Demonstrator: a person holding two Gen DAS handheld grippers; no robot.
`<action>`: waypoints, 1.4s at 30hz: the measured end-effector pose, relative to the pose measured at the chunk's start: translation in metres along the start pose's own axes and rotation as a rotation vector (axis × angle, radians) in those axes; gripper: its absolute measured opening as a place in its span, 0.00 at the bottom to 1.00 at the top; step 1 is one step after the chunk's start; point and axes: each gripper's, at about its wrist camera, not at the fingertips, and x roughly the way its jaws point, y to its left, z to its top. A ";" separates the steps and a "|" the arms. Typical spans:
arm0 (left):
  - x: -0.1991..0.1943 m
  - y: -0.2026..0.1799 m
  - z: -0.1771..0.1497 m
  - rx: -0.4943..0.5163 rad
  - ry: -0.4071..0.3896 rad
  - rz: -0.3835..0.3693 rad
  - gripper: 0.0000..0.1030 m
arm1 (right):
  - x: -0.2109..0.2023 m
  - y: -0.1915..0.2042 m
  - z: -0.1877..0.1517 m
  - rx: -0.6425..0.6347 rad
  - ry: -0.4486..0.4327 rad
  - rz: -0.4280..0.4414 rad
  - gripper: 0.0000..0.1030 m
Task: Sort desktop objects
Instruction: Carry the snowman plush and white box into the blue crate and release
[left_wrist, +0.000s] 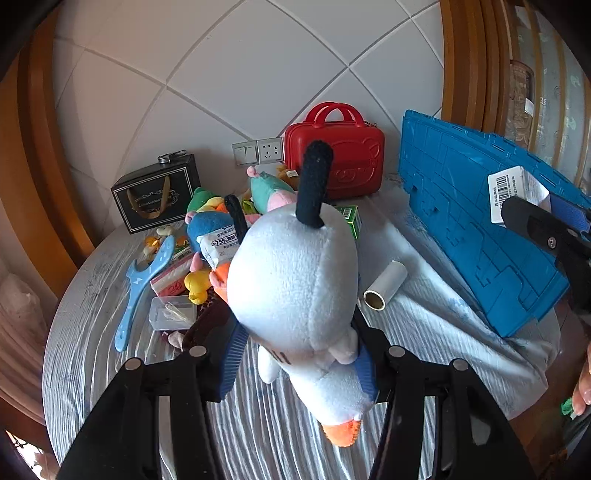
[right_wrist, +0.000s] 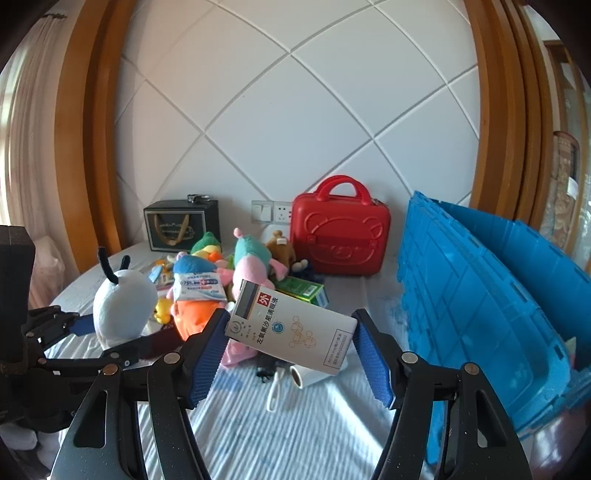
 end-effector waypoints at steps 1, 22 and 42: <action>-0.003 -0.001 -0.001 -0.001 -0.003 -0.009 0.50 | -0.006 0.001 -0.001 0.004 -0.003 -0.001 0.65; -0.035 -0.126 0.085 0.113 -0.216 -0.168 0.50 | -0.094 -0.137 0.009 0.131 -0.153 -0.274 0.65; -0.003 -0.394 0.168 0.268 -0.233 -0.275 0.50 | -0.090 -0.375 -0.008 0.191 -0.191 -0.452 0.65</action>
